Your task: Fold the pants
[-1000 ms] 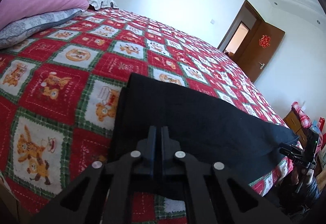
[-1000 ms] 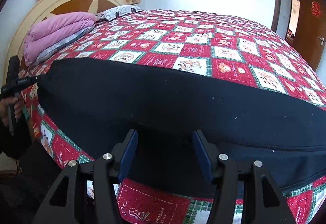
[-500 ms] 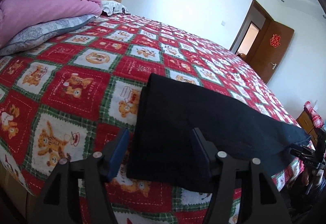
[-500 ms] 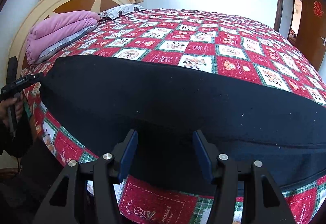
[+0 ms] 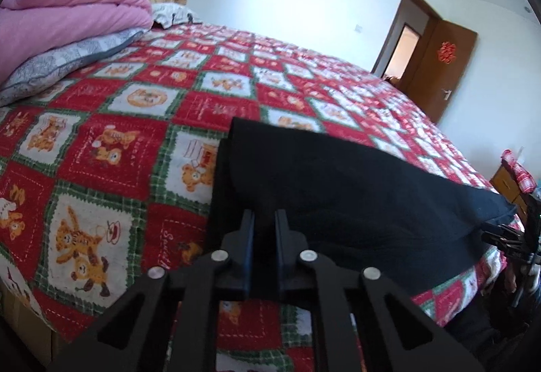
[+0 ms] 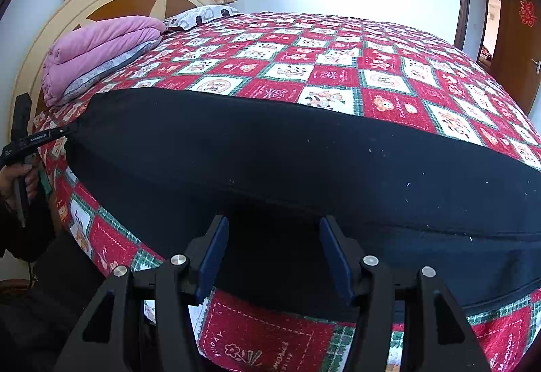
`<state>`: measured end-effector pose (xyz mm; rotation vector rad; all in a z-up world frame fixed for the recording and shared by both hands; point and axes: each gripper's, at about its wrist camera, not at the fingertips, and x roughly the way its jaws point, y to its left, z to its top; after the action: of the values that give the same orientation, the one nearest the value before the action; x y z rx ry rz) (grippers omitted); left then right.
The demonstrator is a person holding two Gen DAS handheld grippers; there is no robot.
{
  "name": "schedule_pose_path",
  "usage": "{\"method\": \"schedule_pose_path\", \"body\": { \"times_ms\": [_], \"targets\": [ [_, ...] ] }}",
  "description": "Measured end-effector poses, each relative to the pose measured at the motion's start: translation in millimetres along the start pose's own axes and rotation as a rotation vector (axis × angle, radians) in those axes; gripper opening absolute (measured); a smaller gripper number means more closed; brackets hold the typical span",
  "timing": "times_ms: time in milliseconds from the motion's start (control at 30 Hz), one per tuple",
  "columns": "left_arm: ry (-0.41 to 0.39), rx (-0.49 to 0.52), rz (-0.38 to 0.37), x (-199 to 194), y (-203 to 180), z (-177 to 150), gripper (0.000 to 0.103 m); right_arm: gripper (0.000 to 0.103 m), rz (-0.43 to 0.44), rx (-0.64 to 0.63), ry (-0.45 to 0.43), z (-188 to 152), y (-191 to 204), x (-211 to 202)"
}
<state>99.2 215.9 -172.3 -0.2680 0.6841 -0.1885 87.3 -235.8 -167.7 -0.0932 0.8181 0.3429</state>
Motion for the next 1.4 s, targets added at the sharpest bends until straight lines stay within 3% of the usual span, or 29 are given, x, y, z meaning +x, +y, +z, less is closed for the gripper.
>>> {"method": "schedule_pose_path", "body": {
  "times_ms": [167,267,467,767,1067,1100,1133,1167,1400],
  "targets": [
    [-0.073,0.038,-0.064,-37.3,1.0,3.4,0.011,0.058,-0.014,0.008,-0.012,-0.2,-2.6,-2.5],
    [-0.058,0.062,-0.072,-43.7,3.6,-4.5,0.011,0.058,-0.021,0.005,-0.021,-0.7,-2.7,-5.3],
    [0.009,0.023,-0.054,-15.8,19.8,-23.3,0.011,0.058,0.000,-0.033,0.006,-2.8,4.5,-5.8],
    [-0.007,-0.002,-0.076,-12.8,21.7,-19.4,0.011,0.058,-0.074,-0.101,0.009,-6.0,0.1,-10.1],
    [0.004,-0.009,-0.076,-10.0,22.5,-17.8,0.011,0.057,-0.188,-0.336,0.056,-5.2,22.3,22.3],
    [0.005,-0.012,-0.079,-9.9,23.1,-17.2,0.011,0.051,-0.191,-0.339,0.050,-5.1,22.2,22.3],
    [0.005,-0.014,-0.084,-10.4,23.3,-15.9,0.011,0.017,-0.185,-0.336,0.042,-3.7,21.8,21.0],
    [0.003,-0.014,-0.088,-11.8,23.7,-15.6,0.011,0.004,-0.187,-0.329,0.042,-1.7,20.9,19.7],
    [-0.035,-0.012,-0.115,-28.7,27.4,-8.1,0.011,0.003,-0.177,-0.347,-0.051,2.5,29.6,-25.6]
  ]
}}
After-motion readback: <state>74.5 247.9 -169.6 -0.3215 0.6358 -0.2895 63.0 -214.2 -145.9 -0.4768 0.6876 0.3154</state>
